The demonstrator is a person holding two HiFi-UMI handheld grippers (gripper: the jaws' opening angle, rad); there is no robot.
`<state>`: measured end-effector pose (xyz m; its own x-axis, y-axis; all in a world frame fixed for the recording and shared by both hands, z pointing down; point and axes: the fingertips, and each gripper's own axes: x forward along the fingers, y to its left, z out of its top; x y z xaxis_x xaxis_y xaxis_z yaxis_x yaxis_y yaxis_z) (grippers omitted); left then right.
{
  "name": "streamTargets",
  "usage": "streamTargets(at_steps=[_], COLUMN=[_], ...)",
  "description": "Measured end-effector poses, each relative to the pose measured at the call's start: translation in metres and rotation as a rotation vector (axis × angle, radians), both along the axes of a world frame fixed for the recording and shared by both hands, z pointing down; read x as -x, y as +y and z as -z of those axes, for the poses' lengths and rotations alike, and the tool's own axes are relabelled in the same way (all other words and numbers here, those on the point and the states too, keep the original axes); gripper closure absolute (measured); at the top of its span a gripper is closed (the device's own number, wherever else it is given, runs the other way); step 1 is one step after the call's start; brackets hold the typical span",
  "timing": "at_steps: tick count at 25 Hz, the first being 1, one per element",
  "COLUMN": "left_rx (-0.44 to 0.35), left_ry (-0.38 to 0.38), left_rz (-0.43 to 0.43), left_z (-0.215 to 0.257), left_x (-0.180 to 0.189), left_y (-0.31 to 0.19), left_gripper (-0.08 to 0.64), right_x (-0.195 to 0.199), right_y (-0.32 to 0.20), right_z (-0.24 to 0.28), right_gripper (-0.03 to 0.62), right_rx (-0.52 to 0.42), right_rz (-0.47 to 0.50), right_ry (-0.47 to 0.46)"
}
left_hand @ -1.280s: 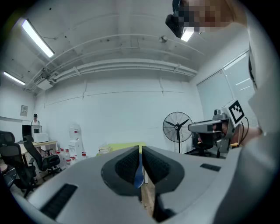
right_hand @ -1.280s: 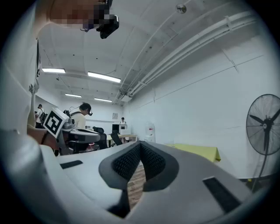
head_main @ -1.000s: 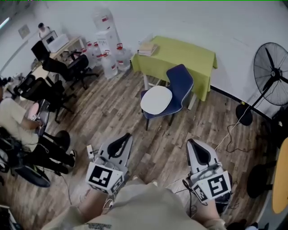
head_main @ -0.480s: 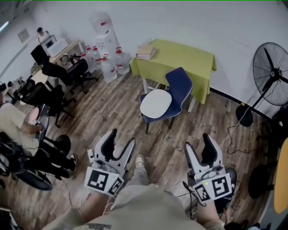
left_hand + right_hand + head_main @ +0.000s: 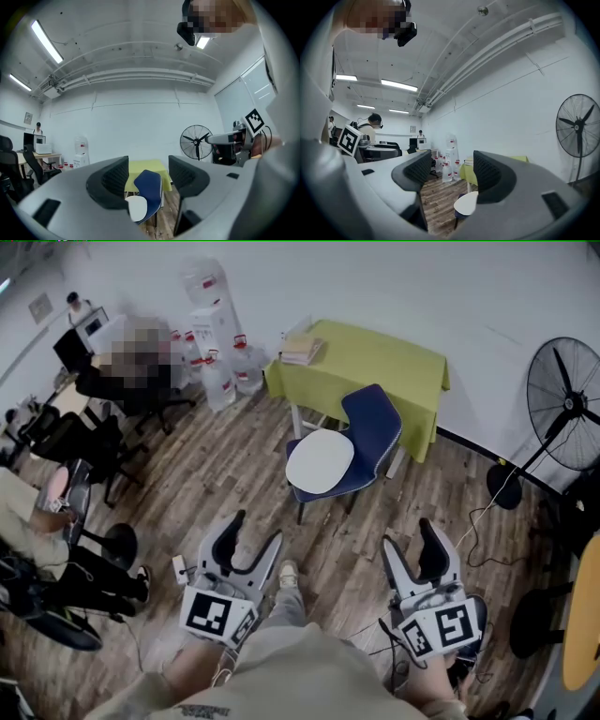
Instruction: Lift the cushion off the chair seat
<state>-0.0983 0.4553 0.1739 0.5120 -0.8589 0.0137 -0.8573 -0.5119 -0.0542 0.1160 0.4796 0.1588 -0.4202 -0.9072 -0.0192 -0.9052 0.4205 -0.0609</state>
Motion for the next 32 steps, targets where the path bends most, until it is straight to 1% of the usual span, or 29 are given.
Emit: streamTargets(at_steps=[4, 10, 14, 19, 22, 26, 27, 29, 32], left_rx=[0.014, 0.066, 0.117, 0.150, 0.184, 0.238, 0.247, 0.267, 0.310], left_ry=[0.000, -0.004, -0.014, -0.032, -0.029, -0.011, -0.012, -0.027, -0.063], left_rz=[-0.001, -0.008, -0.037, -0.060, -0.080, -0.102, -0.107, -0.124, -0.161], left_z=[-0.008, -0.026, -0.035, -0.050, -0.061, -0.078, -0.083, -0.093, -0.112], left_x=[0.013, 0.040, 0.052, 0.077, 0.090, 0.102, 0.104, 0.106, 0.105], left_y=[-0.045, -0.125, -0.188, -0.262, -0.301, -0.354, -0.367, -0.391, -0.424], left_gripper=[0.301, 0.301, 0.301, 0.301, 0.301, 0.301, 0.301, 0.301, 0.299], right_x=[0.010, 0.042, 0.058, 0.084, 0.101, 0.117, 0.120, 0.122, 0.123], right_y=[-0.045, -0.124, -0.186, -0.259, -0.301, -0.352, -0.363, -0.387, -0.418], right_z=[-0.008, -0.023, -0.031, -0.047, -0.064, -0.088, -0.094, -0.111, -0.143], right_gripper=[0.313, 0.313, 0.313, 0.313, 0.313, 0.313, 0.311, 0.311, 0.311], right_rx=[0.029, 0.074, 0.113, 0.167, 0.209, 0.262, 0.272, 0.290, 0.339], right_rz=[-0.014, -0.005, -0.015, -0.020, -0.027, -0.035, -0.043, -0.068, -0.104], right_ry=[0.012, 0.025, 0.019, 0.018, 0.026, 0.003, 0.009, 0.050, 0.104])
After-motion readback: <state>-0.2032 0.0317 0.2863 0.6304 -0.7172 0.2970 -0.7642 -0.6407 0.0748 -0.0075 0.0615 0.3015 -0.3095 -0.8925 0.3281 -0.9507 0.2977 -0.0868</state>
